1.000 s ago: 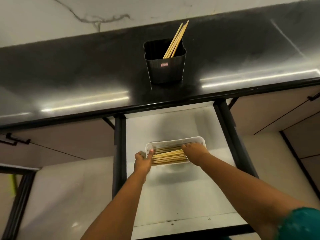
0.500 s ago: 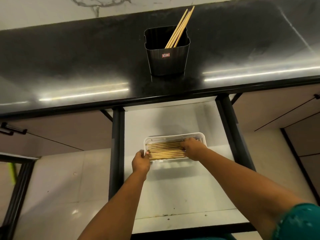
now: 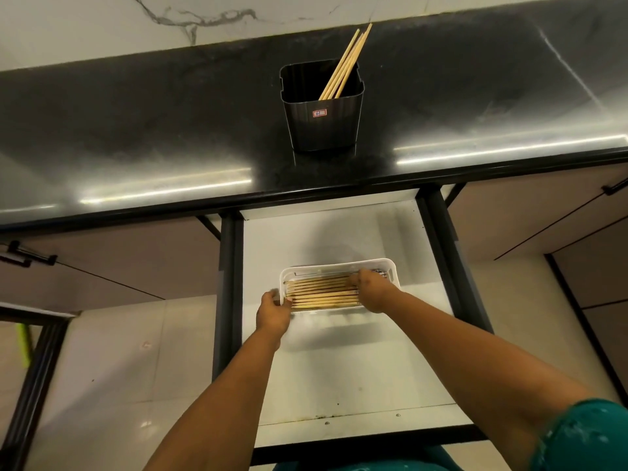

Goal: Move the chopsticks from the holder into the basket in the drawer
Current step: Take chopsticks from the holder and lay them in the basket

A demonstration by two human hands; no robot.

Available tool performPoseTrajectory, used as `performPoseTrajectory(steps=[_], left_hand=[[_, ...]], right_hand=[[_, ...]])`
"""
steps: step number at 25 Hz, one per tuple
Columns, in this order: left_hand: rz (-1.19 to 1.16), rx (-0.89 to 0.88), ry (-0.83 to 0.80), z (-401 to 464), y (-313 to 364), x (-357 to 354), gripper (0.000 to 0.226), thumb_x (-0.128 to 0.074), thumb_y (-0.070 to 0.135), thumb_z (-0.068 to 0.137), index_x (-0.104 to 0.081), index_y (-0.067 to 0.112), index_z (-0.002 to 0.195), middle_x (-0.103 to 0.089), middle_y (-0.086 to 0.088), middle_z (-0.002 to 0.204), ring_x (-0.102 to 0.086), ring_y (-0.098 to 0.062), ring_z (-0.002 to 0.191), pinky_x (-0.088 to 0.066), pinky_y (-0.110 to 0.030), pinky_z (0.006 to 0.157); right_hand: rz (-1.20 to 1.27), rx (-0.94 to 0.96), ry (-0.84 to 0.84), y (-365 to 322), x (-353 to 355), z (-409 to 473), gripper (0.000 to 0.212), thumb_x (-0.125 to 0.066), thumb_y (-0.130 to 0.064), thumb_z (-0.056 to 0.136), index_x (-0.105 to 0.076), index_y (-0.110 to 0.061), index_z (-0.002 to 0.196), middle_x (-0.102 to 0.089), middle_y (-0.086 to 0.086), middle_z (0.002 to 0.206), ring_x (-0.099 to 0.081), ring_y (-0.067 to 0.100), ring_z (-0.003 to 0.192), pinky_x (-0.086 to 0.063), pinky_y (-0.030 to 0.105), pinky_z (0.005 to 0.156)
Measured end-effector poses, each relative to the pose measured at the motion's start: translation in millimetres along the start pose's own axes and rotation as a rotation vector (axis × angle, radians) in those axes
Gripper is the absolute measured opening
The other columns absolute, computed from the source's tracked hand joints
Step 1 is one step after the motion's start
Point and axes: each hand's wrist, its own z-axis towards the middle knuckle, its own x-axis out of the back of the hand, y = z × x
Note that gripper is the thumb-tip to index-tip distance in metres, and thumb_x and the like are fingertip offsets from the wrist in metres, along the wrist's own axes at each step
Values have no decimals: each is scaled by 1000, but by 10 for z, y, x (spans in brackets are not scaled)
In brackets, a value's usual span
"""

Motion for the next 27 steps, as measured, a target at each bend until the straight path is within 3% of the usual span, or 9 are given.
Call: performPoseTrajectory(steps=[4,6,10,13,16,19,22,24,27], left_hand=[[-8,-6,126,-88,215,164,40,-55,26,94,-43,17,131,-55,-11,126,-52,-23,96,-45,-32,77],[7,-96,183,-182,462,236,36,-54,27,94,-45,16,127,-60,-11,116,-53,-20,86,-44,-30,68],[-21,-406,168,-461,1296,326,32,-56,24,92,-51,14,122,-62,-1,94,-57,-18,85,-45,-31,74],[19,-649,190,-765,2045,389,12,-59,29,90,-60,17,89,-62,0,79,-58,-16,76,-45,-31,70],[105,-841,271,-979,2646,408,39,-55,34,90,-50,16,56,-48,3,53,-44,-11,51,-33,-29,53],[75,-895,207,-1033,3063,411,10,-53,19,89,-63,19,88,-61,4,82,-56,-8,73,-44,-27,64],[60,-895,121,-940,3366,361,34,-54,10,88,-55,18,121,-61,0,118,-58,-15,105,-50,-32,88],[41,-888,141,-808,3486,306,34,-55,12,88,-55,18,122,-61,0,121,-58,-16,107,-51,-27,85],[-19,-860,146,-534,3626,204,32,-58,13,88,-56,19,119,-61,2,117,-56,-12,106,-47,-7,61]], right_hand=[[34,43,152,-158,328,-193,38,-48,-5,95,-55,-18,130,-54,10,127,-56,27,109,-46,29,90],[126,86,232,-288,592,-308,34,-48,-6,94,-60,-14,125,-57,12,125,-56,28,111,-46,30,93],[223,185,398,-612,1313,-471,30,-54,-11,93,-61,-11,121,-62,11,121,-59,26,110,-43,27,92],[312,265,549,-861,1941,-566,15,-59,-17,91,-64,-12,104,-66,5,98,-61,20,93,-47,27,84],[357,296,682,-1052,2463,-577,26,-61,-37,90,-56,-14,79,-52,-10,69,-49,4,65,-39,22,60],[374,289,724,-1125,2837,-463,30,-56,-38,92,-51,-21,67,-54,-5,67,-51,9,62,-35,24,56],[436,256,716,-1035,3121,-204,6,-58,-22,90,-62,-21,94,-61,-3,91,-58,14,85,-45,26,73],[553,165,737,-904,3254,25,20,-63,-22,86,-61,-19,106,-62,-2,96,-60,16,92,-47,28,78],[805,-57,722,-694,3429,406,48,-69,-37,83,-57,-13,122,-64,4,110,-60,19,101,-49,32,84]])
